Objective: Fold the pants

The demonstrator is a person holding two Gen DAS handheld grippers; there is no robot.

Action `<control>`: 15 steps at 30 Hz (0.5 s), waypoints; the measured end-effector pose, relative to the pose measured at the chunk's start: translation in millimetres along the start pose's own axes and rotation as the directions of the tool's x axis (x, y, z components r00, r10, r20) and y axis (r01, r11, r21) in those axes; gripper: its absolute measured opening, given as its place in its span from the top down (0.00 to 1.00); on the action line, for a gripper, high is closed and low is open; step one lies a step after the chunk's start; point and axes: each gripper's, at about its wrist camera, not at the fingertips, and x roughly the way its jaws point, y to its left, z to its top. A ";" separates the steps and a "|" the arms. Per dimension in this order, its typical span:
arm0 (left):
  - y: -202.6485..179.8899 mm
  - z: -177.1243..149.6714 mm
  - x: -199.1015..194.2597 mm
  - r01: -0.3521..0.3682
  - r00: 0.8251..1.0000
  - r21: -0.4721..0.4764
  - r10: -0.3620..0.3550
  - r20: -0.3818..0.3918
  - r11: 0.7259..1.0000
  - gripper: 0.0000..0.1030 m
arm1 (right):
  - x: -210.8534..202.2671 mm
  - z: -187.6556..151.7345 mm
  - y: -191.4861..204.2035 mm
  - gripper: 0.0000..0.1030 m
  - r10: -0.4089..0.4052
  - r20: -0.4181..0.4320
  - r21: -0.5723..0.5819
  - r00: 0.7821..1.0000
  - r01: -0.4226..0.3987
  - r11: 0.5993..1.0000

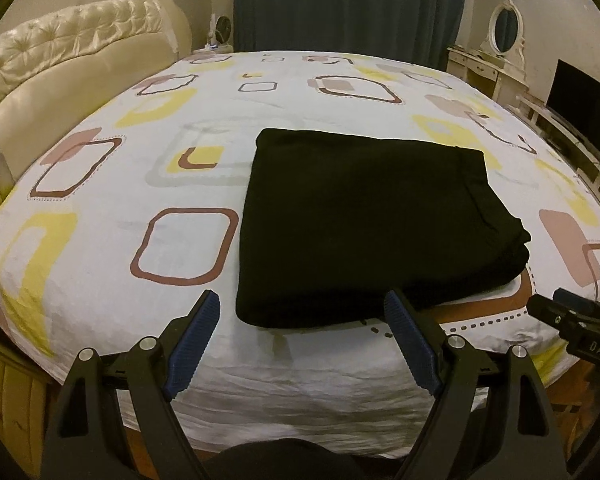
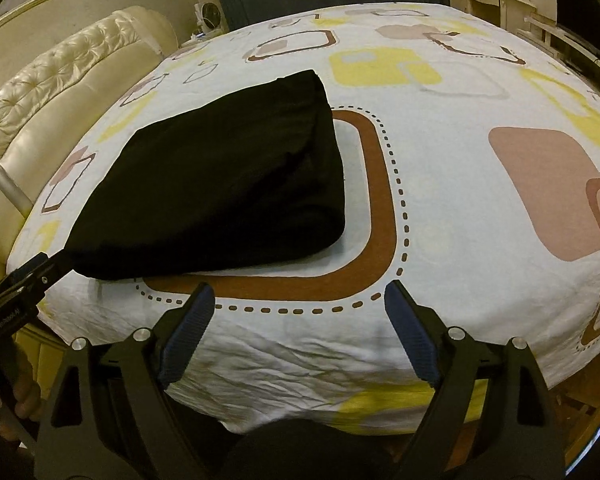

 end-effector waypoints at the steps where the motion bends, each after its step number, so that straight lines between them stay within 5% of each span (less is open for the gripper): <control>1: -0.9 -0.3 -0.3 -0.001 1.000 0.003 0.001 0.001 1.000 0.19 | -0.7 0.2 0.0 0.16 -0.001 0.004 -0.001 1.000 0.001 1.000; 15: -11.0 1.2 -5.6 -0.047 0.998 0.043 0.046 0.035 0.998 0.19 | -0.4 -0.6 -2.1 0.16 0.003 0.000 -0.009 1.000 -0.003 1.000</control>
